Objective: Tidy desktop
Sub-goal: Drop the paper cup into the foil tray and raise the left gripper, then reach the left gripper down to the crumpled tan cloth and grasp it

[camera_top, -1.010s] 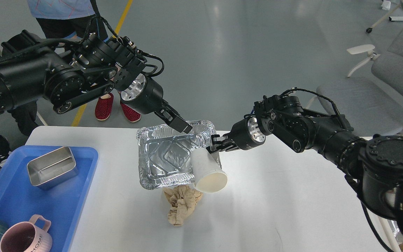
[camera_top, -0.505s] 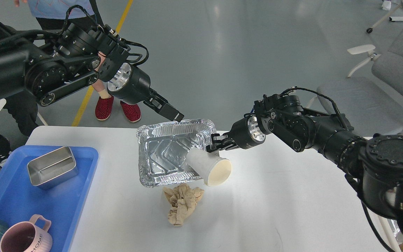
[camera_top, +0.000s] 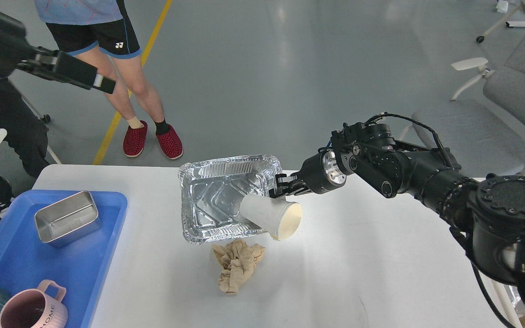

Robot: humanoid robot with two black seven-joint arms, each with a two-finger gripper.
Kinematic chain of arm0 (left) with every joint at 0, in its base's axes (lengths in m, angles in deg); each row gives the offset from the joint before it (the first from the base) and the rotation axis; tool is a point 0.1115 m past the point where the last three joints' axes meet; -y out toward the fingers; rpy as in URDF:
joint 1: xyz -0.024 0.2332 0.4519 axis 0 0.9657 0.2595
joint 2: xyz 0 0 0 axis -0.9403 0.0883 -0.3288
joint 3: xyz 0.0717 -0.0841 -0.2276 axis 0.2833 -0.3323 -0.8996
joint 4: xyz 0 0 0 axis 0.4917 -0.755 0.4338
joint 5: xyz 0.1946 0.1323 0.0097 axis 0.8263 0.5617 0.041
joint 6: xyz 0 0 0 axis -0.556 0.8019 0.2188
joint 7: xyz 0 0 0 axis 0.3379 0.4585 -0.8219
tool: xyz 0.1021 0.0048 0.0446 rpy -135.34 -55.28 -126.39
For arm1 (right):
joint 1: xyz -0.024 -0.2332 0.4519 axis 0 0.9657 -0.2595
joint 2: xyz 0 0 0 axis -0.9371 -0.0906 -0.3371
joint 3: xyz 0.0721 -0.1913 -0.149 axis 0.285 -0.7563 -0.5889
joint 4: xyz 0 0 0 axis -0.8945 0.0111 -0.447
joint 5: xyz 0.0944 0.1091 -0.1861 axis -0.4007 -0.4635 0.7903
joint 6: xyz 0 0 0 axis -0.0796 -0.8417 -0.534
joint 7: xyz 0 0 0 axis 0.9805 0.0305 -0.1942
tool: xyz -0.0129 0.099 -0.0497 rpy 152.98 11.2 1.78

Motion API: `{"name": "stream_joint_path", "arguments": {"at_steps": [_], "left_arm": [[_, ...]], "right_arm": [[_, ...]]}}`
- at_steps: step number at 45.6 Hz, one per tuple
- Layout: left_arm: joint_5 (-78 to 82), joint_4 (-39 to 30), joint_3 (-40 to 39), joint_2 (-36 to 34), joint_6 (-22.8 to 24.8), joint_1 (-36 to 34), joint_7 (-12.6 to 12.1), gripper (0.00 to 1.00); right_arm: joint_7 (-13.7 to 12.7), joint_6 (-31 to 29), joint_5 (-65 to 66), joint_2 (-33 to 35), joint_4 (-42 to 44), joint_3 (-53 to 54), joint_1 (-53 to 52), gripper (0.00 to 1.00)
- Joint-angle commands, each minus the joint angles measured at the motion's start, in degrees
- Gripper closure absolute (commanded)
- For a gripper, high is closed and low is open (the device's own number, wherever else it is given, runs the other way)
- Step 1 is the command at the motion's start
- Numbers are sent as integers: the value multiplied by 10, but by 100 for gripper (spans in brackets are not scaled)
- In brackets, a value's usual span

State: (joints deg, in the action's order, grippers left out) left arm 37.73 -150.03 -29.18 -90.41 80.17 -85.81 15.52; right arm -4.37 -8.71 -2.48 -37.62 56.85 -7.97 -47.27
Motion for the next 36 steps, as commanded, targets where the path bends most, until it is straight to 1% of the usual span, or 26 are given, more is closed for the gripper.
{"name": "stream_joint_path", "arguments": {"at_steps": [1, 5, 10, 15, 27, 36], "left_arm": [[14, -69, 1, -128, 25, -20, -5, 34], [21, -72, 0, -176, 28, -20, -5, 34], [22, -73, -1, -190, 27, -20, -5, 34], [22, -73, -2, -189, 23, -20, -6, 34], [22, -75, -5, -177, 22, -16, -7, 34], [22, -75, -3, -183, 29, -12, -5, 34]], "right_arm": [[0, 0, -1, 0, 0, 0, -4, 100], [0, 0, 3, 0, 1, -10, -5, 100], [-1, 0, 2, -1, 31, -36, -6, 100], [0, -5, 0, -5, 65, -37, -5, 100], [1, -4, -2, 1, 76, -42, 0, 100], [3, -7, -2, 6, 83, -45, -3, 100]]}}
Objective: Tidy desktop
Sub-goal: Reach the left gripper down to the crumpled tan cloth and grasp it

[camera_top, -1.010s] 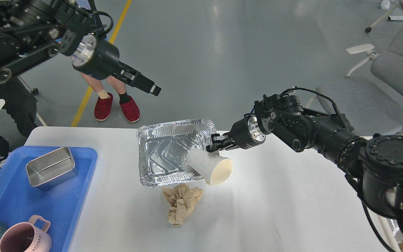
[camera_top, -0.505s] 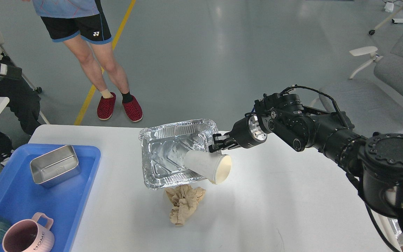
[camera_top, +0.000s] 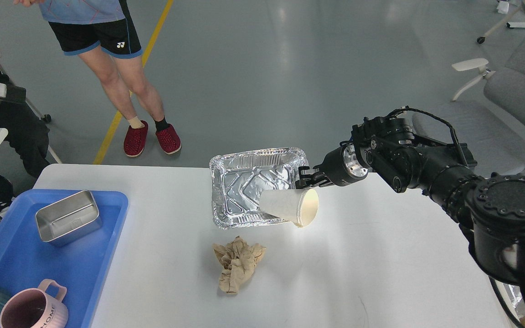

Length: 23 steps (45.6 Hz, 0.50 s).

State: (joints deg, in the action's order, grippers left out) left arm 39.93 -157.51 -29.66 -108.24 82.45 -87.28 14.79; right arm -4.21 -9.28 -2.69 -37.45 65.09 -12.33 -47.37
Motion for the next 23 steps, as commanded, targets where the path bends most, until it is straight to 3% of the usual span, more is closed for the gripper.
{"name": "stream_joint_path", "arguments": {"at_steps": [1, 15, 23], "left_arm": [[0, -1, 3, -5, 6, 4, 3, 34], [-2, -58, 5, -1, -14, 83, 2, 34], [8, -65, 8, 141, -122, 194, -8, 34]], "right_arm": [[1, 0, 0, 4, 1, -1, -1, 100], [1, 1, 0, 2, 1, 0, -3, 100], [1, 6, 0, -2, 1, 1, -3, 100]]}}
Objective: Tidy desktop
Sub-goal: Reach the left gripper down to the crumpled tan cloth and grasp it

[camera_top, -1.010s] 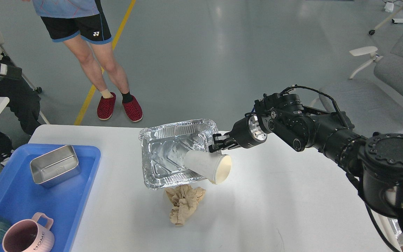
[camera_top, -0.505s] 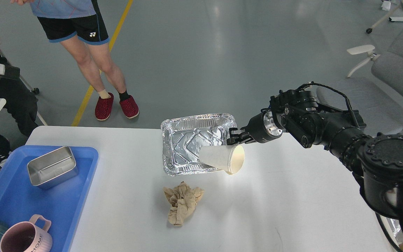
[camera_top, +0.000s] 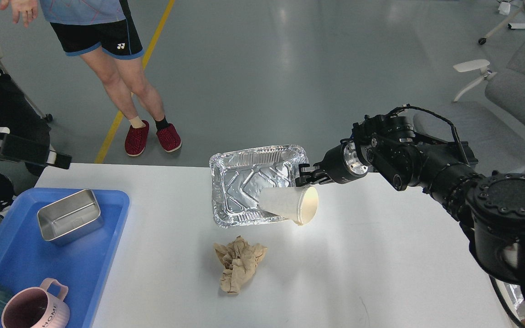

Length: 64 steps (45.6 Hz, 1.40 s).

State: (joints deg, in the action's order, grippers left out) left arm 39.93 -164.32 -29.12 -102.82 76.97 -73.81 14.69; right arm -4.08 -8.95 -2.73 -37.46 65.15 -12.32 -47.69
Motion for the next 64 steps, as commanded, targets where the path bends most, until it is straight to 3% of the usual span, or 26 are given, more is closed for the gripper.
{"name": "stream_joint_path", "arguments": {"at_steps": [1, 7, 16, 32, 42, 64], "left_arm": [[9, 7, 3, 104, -79, 70, -11, 34], [10, 47, 0, 224, -128, 129, -59, 34], [11, 122, 3, 352, -148, 211, -65, 34], [7, 235, 1, 460, -200, 283, -74, 34], [6, 261, 3, 512, -230, 328, -78, 34], [-6, 395, -2, 633, -279, 391, -83, 34]], "right_arm": [[-1, 2, 0, -2, 0, 1, 0, 100], [-1, 3, 0, -3, 0, 1, 2, 100], [-1, 5, 0, -7, 1, 1, 0, 100], [-1, 11, 0, -10, 0, 1, 0, 100], [-1, 11, 0, -14, 0, 1, -2, 100], [-1, 14, 0, -29, -2, 1, -2, 100]]}}
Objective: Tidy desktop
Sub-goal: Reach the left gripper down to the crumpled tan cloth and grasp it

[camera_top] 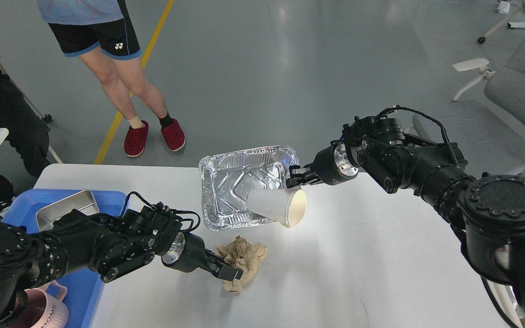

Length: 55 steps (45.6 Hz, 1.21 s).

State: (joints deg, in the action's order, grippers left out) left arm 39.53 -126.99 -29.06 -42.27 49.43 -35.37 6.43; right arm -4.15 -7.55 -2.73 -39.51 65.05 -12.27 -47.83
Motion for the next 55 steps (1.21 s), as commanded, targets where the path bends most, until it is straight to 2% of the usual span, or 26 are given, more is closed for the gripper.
{"name": "stream_joint_path", "arguments": {"at_steps": [1, 3, 5, 11, 20, 41, 46, 55], "left_arm": [[-3, 24, -2, 32, -4, 7, 0, 34], [-7, 28, -2, 39, -3, 7, 3, 35], [-9, 32, 1, 45, -3, 7, 3, 40], [-7, 39, 3, 58, 2, 8, 12, 78], [-7, 40, 17, 56, 5, 2, 25, 96], [-7, 25, 20, 22, 34, -17, 60, 100], [-4, -20, 34, -17, 59, -36, 69, 100], [-1, -92, 85, -99, 61, -88, 73, 99]], "right_arm": [[0, 0, 0, -10, 0, 0, 0, 100], [0, 0, 0, -10, -1, 0, -1, 100], [0, 1, 0, -10, 0, 0, 0, 100], [0, 1, 0, -10, 0, 0, 0, 100], [0, 2, 0, -10, 0, 0, 1, 100], [0, 6, 0, -10, 2, 0, -4, 100], [0, 7, 0, -10, 3, 0, -3, 100], [0, 7, 0, -10, 3, 0, -2, 100]]}}
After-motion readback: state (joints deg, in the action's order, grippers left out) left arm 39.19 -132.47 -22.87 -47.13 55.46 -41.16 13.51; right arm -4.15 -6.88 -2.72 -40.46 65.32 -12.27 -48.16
